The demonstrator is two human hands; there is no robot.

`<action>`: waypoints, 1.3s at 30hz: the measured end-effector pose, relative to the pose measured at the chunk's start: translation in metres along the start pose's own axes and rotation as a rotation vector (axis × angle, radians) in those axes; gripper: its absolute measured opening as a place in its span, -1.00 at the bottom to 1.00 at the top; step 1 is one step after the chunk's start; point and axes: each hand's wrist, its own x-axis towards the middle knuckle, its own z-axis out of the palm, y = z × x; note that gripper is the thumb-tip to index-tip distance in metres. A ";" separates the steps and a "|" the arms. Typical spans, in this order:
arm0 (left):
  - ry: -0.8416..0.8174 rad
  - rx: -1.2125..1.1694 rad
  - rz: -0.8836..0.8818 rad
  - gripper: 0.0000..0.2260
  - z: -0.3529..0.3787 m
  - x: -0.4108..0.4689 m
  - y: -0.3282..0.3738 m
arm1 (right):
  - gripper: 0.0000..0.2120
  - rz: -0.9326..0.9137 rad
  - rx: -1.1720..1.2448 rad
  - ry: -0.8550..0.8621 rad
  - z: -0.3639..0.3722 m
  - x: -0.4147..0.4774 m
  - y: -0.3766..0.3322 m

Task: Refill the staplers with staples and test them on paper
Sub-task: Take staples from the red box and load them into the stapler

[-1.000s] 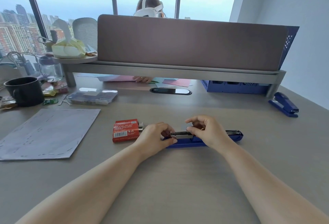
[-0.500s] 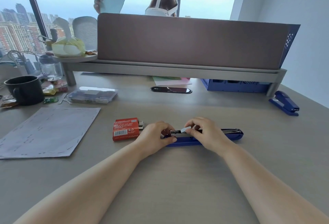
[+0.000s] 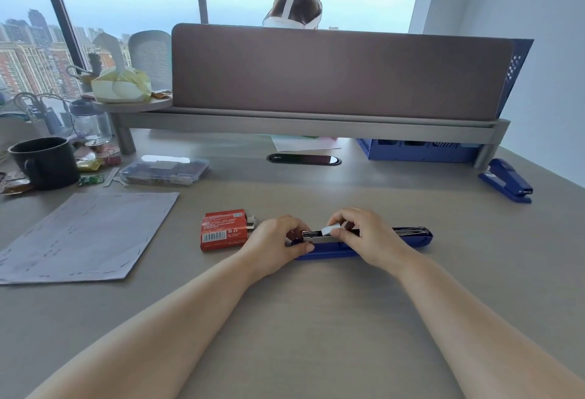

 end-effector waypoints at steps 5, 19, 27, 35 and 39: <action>-0.005 -0.008 -0.003 -0.82 0.001 0.000 -0.002 | -0.91 0.014 0.041 0.001 -0.001 0.000 -0.002; 0.003 -0.004 -0.002 -0.83 -0.001 -0.001 0.002 | -0.87 -0.006 -0.060 -0.006 0.002 0.000 0.000; 0.034 0.021 -0.019 -0.79 -0.002 -0.003 0.007 | -0.80 0.018 0.048 0.180 0.001 -0.003 -0.002; 0.113 0.065 -0.068 -0.77 -0.001 -0.004 0.010 | -0.66 0.010 0.100 0.034 0.007 -0.007 -0.013; 0.120 0.106 -0.093 -0.77 -0.001 -0.003 0.011 | -0.70 0.022 0.224 -0.014 0.009 -0.008 -0.016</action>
